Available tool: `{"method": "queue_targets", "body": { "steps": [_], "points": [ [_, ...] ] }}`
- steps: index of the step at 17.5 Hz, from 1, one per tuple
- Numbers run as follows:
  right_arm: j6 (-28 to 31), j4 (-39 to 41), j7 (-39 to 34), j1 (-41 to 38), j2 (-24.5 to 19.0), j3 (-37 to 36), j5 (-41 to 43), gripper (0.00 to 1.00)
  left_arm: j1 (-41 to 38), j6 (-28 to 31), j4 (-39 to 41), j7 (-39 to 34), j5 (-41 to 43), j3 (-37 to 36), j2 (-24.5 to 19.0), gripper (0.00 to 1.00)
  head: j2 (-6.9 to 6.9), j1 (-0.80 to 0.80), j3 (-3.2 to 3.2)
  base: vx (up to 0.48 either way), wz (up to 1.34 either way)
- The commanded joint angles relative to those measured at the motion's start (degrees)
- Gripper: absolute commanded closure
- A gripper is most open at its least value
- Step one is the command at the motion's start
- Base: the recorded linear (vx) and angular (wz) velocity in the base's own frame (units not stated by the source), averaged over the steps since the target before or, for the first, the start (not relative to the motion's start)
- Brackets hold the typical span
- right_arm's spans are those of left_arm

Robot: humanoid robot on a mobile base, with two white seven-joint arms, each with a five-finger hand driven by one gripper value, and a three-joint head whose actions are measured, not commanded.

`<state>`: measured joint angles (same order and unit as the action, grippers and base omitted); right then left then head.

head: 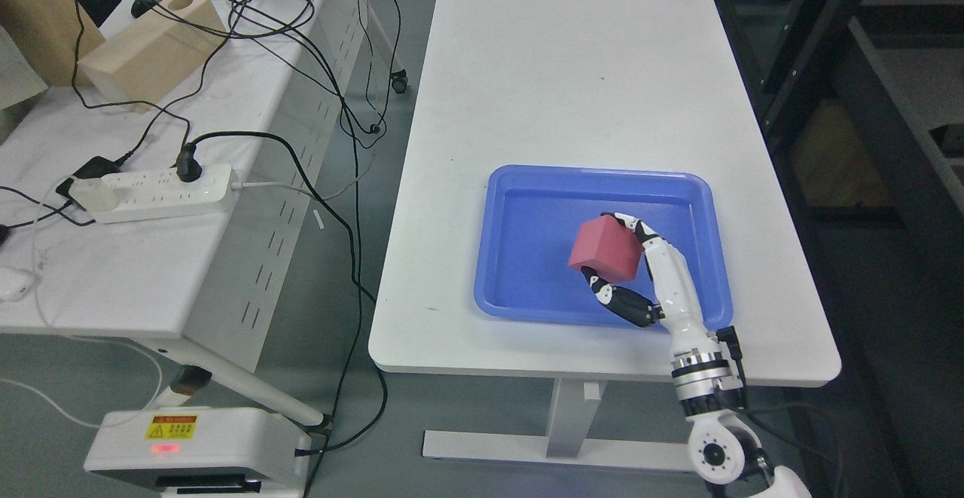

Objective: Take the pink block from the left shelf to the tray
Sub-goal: 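Lower the pink cube into the blue tray with the right hand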

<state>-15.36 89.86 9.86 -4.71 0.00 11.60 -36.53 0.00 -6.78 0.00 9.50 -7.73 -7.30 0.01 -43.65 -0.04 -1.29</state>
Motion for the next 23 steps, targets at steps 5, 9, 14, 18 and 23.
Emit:
{"method": "queue_targets", "body": {
  "steps": [5,9,14,18,23],
  "points": [
    [-0.64,0.14,-0.10,-0.13,1.00,0.80,3.31,0.52,-1.14,0.01,1.00,0.00,0.00,0.00,-1.01,0.00,-0.01,0.00,0.00,0.000,0.00],
    [-0.64,0.06,-0.54,-0.04,1.00,0.79,3.22,0.50,-1.14,0.01,1.00,0.00,0.00,0.00,-1.01,0.00,-0.01,0.00,0.00,0.000,0.00],
    [1.29,-0.21,-2.91,0.05,1.00,1.41,2.69,0.45,-1.14,0.01,1.00,0.00,0.00,0.00,-1.01,0.00,-0.01,0.00,0.00,0.000,0.00],
    [2.17,-0.21,-2.83,0.05,1.00,0.80,3.04,0.38,-1.14,0.01,1.00,0.00,0.00,0.00,-1.01,0.00,-0.01,0.00,0.00,0.000,0.00],
    [2.43,-0.21,-2.48,-0.04,1.00,0.44,3.31,0.26,-1.14,0.01,1.00,0.00,0.00,0.00,-1.01,0.00,-0.01,0.00,0.00,0.000,0.00]
  ]
}}
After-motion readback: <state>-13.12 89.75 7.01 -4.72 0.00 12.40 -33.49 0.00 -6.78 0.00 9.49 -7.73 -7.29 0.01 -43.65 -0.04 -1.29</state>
